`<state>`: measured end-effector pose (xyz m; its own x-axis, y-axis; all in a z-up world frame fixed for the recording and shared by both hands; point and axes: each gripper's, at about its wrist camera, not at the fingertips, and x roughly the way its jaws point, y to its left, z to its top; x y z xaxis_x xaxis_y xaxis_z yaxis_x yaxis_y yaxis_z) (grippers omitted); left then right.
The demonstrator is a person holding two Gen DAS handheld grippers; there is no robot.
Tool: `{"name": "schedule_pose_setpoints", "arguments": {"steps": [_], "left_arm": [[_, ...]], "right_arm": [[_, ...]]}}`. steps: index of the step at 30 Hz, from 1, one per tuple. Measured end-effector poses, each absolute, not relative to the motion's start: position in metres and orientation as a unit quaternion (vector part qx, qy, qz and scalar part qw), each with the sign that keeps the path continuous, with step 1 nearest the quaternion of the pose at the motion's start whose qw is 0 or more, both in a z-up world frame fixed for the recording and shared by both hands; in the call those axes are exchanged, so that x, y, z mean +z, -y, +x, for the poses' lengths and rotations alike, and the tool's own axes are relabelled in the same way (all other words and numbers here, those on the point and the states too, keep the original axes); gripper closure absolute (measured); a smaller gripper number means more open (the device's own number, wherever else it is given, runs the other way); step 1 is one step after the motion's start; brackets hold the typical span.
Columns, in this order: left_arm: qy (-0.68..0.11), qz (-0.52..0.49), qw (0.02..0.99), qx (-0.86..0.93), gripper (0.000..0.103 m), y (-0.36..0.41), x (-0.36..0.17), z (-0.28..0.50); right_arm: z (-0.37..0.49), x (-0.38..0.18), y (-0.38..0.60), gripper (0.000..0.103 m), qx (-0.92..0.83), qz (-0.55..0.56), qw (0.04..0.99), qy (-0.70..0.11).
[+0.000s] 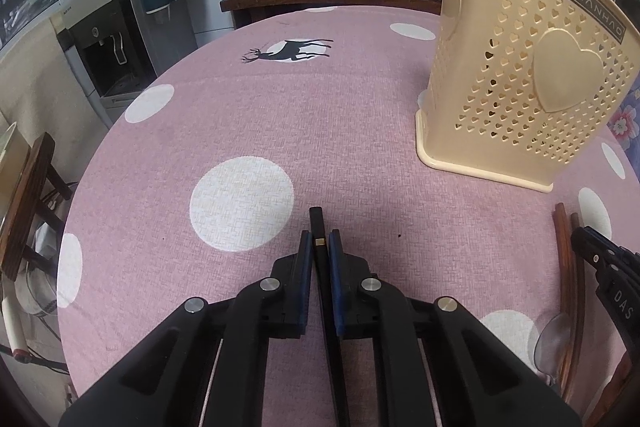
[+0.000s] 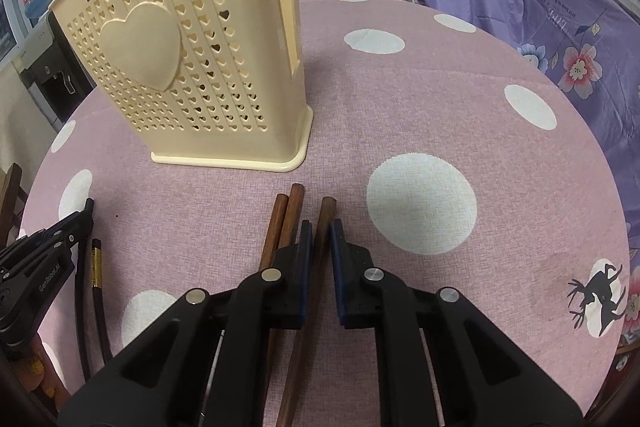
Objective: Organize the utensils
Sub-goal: 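Lift both held chopsticks upright and carry them to the utensil holder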
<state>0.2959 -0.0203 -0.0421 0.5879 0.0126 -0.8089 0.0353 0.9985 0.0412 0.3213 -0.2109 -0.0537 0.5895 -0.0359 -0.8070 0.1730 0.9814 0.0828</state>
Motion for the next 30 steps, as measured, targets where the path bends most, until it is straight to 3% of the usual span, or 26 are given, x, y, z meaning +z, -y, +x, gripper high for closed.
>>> {"name": "schedule_pose_setpoints", "arguments": {"steps": [18,30], "left_arm": [[-0.438,-0.005,0.899,-0.016,0.094,0.015,-0.038,0.299],[-0.361,-0.054,0.93,-0.052,0.094,0.005,0.022,0.274]], "right_arm": [[0.323,-0.049,0.231,0.094,-0.036,0.141,0.895,-0.421],[0.293,0.012,0.265,0.095,0.0,0.19,0.927,-0.322]]}}
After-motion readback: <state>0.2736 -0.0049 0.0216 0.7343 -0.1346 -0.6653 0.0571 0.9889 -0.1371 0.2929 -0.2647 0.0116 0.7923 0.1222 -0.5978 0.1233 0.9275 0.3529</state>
